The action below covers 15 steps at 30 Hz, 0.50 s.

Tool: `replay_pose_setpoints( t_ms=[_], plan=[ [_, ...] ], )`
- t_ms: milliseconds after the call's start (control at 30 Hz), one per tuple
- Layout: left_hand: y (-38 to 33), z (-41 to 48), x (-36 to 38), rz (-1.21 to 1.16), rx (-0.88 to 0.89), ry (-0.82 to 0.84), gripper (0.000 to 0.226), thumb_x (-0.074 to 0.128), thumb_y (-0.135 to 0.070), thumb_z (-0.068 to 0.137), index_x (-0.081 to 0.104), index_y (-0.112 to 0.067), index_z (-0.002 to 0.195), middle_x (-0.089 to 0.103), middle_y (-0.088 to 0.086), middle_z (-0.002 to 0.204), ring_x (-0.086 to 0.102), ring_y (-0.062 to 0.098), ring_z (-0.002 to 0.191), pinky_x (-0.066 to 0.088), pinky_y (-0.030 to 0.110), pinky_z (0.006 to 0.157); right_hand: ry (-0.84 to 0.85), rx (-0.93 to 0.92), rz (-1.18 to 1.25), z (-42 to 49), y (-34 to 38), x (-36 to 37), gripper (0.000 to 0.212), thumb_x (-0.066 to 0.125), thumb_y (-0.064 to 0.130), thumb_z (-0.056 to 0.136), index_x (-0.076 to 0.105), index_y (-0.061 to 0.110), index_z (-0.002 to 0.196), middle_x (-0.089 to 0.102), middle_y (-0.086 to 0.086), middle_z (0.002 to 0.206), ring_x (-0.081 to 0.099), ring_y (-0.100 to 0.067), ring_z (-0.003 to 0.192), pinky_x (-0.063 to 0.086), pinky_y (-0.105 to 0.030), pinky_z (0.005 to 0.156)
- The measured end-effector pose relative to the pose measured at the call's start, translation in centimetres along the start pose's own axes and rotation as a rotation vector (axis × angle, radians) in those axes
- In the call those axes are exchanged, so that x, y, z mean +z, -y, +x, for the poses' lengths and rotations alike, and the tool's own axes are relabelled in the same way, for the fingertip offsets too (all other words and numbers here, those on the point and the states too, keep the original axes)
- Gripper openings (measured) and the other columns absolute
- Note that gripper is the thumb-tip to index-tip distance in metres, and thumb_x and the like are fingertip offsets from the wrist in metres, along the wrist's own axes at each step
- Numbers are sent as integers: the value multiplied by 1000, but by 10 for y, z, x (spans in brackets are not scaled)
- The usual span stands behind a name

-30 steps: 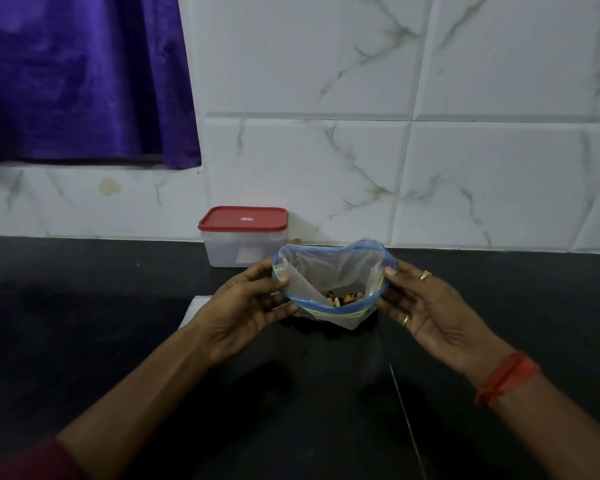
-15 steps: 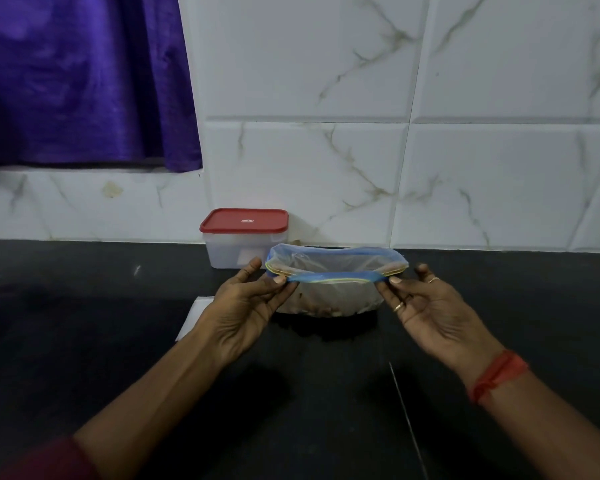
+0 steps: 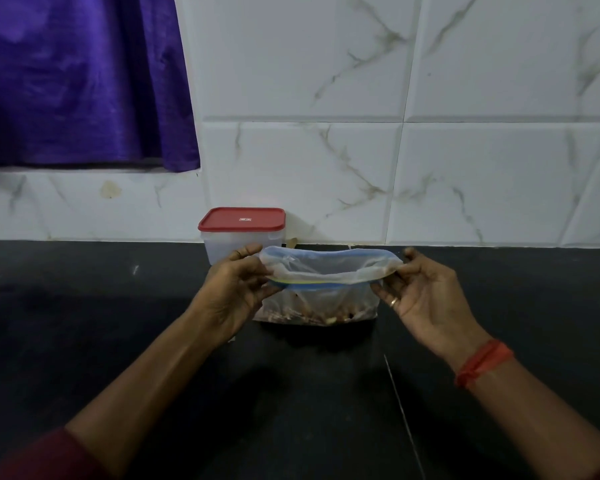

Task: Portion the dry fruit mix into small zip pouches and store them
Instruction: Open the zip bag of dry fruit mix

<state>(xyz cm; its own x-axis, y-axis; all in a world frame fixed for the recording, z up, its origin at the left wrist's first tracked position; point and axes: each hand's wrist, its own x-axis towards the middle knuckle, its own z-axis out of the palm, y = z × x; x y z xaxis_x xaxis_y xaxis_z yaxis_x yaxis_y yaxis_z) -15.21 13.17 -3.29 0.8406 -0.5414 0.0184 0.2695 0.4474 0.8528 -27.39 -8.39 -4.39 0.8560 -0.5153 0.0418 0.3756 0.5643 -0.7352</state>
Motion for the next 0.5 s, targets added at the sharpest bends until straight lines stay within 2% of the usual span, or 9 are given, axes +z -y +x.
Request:
replay_pose_setpoints(
  t_ms=[67,200,300,367,433,500],
  plan=[
    [-2,0,-2,276,35,-56,8,55,0,96,59,-4,102,67,13,96,73,24,82,64,38,72,-25,-79,-320,1,0,-1,22,52,-1,94,52,20,89,63,-3,78,69,-15,70,59,-36,68],
    [-6,-2,-6,702,243,-120,10,67,-10,93,60,-9,101,64,13,103,72,31,81,62,37,64,-31,-501,-1132,-1,1,-8,25,69,18,92,50,32,100,62,3,98,70,-18,84,60,-37,64],
    [-15,-2,-8,1042,447,-164,17,75,-19,87,60,-27,89,68,-4,101,73,25,82,62,46,69,-33,-713,-1683,-10,10,-2,24,67,36,90,44,37,99,58,13,96,55,-1,72,38,-22,56],
    [-23,-2,-2,1245,482,-170,20,76,-21,86,58,-30,83,69,-12,100,71,20,81,61,47,74,-78,-698,-1854,-17,20,10,23,65,41,90,44,35,97,58,14,92,50,-3,70,28,-21,54],
    [-31,-3,7,1415,470,-136,21,72,-23,89,57,-34,81,68,-17,100,67,15,76,60,46,77,-101,-660,-1909,-16,27,20,22,65,42,89,46,33,93,61,13,90,51,-10,74,28,-24,55],
    [-40,-2,17,1569,435,-79,23,66,-23,94,59,-39,80,66,-19,102,63,10,77,58,37,76,-86,-627,-1925,-11,34,30,19,67,38,87,49,31,89,64,12,93,51,-14,76,30,-28,59]
  ],
)
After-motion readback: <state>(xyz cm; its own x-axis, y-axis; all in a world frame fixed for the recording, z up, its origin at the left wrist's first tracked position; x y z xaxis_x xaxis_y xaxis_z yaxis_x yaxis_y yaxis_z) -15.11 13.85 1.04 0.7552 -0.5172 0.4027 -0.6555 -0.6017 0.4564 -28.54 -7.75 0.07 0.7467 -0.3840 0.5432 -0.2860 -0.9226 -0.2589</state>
